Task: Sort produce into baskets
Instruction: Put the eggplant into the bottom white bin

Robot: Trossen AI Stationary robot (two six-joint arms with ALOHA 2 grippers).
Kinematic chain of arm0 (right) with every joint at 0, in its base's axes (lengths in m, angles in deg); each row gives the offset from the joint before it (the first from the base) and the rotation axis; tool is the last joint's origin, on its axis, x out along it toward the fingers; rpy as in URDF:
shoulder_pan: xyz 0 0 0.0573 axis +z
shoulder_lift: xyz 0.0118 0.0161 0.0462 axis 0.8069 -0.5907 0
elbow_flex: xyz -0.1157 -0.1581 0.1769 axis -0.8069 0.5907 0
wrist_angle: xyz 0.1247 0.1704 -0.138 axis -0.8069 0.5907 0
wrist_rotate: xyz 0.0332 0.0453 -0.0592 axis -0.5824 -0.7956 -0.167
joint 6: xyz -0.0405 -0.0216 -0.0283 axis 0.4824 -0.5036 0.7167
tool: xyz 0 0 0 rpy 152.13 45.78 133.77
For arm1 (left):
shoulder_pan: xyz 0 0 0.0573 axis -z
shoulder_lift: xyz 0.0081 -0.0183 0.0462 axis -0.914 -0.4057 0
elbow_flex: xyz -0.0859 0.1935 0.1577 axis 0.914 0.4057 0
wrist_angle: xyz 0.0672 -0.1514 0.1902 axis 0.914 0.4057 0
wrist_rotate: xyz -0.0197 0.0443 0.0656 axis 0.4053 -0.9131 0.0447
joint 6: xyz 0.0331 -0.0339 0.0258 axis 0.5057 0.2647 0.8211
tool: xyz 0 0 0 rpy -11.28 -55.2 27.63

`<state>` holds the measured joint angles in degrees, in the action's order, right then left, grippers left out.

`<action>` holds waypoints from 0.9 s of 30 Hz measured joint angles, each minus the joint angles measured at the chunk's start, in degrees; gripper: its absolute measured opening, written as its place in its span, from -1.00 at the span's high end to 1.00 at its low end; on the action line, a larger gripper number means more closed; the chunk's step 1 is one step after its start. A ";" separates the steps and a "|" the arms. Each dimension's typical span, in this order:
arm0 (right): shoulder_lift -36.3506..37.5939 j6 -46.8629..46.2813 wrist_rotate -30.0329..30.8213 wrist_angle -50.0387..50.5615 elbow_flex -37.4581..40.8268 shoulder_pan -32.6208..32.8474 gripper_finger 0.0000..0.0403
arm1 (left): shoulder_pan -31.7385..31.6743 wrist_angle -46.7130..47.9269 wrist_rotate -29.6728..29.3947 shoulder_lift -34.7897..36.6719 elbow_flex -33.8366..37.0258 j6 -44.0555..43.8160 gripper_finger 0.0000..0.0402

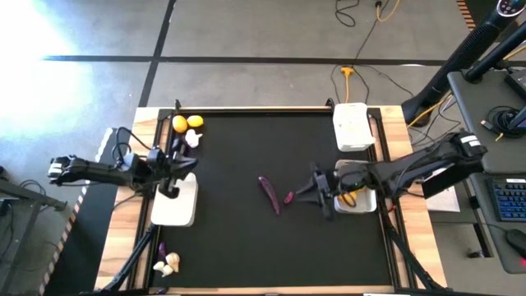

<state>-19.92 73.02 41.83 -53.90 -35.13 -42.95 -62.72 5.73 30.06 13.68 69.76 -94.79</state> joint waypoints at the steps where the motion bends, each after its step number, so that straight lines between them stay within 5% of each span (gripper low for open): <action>1: -0.65 0.05 0.04 -0.17 0.05 0.89 0.55 | -0.01 -2.50 0.04 -1.69 0.00 -0.92 1.00; 6: -4.56 0.10 0.09 -1.74 0.14 4.02 0.62 | -0.01 -11.37 -2.15 -11.35 -0.20 0.32 1.00; 10: -8.37 0.47 0.15 -4.05 0.29 5.38 0.66 | -0.04 -11.81 -12.42 -18.70 -2.89 0.82 1.00; 16: -13.81 2.53 0.18 -8.70 -0.74 5.78 0.69 | -0.14 -0.28 -23.07 -31.67 -11.39 -1.52 1.00; 27: -16.89 -1.57 0.15 -7.63 -1.15 5.80 0.70 | 0.87 20.19 -22.16 -58.93 -35.28 -2.02 0.78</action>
<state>-36.81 71.45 41.98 -61.52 -36.28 -37.15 -61.85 25.92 7.89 -45.25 34.49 -96.82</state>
